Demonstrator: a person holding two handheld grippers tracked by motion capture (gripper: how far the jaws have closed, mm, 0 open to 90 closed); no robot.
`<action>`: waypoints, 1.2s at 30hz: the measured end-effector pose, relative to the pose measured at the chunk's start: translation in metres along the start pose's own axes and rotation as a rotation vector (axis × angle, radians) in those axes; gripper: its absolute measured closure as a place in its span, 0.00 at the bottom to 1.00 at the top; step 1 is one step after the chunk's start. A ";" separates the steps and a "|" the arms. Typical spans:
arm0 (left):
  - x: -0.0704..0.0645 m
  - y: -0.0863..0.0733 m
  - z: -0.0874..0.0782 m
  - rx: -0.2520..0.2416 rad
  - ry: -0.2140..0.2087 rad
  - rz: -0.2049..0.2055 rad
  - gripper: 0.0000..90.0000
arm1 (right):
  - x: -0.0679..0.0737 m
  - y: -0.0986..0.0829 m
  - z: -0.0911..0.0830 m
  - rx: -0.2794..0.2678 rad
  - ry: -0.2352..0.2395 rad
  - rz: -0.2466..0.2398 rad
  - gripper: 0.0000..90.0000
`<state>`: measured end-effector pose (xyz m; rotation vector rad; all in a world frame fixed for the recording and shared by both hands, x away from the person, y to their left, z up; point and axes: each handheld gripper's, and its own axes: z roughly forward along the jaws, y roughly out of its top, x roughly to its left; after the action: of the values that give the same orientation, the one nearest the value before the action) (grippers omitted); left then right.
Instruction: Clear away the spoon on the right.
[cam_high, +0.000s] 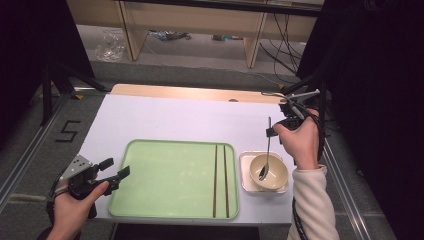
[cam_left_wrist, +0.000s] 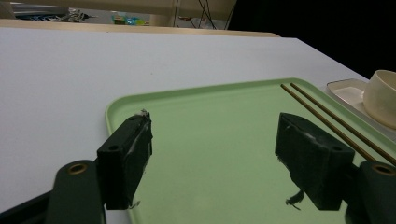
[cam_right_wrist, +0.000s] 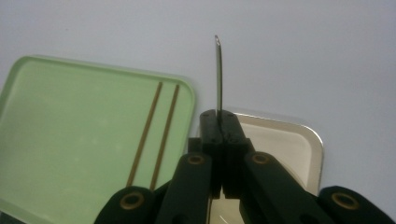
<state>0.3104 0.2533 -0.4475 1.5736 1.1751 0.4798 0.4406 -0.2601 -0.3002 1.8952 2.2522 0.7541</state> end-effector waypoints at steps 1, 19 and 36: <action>0.000 0.000 0.000 0.001 0.000 -0.001 0.30 | 0.002 0.000 -0.001 -0.003 0.005 -0.010 1.00; 0.000 0.000 0.000 0.002 -0.006 0.011 0.30 | 0.058 0.001 0.038 0.101 0.106 -0.092 1.00; 0.000 0.000 0.000 0.003 -0.009 0.013 0.30 | 0.109 -0.006 0.080 0.224 0.142 -0.174 1.00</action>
<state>0.3108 0.2528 -0.4474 1.5846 1.1602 0.4793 0.4418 -0.1332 -0.3473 1.7496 2.6481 0.6545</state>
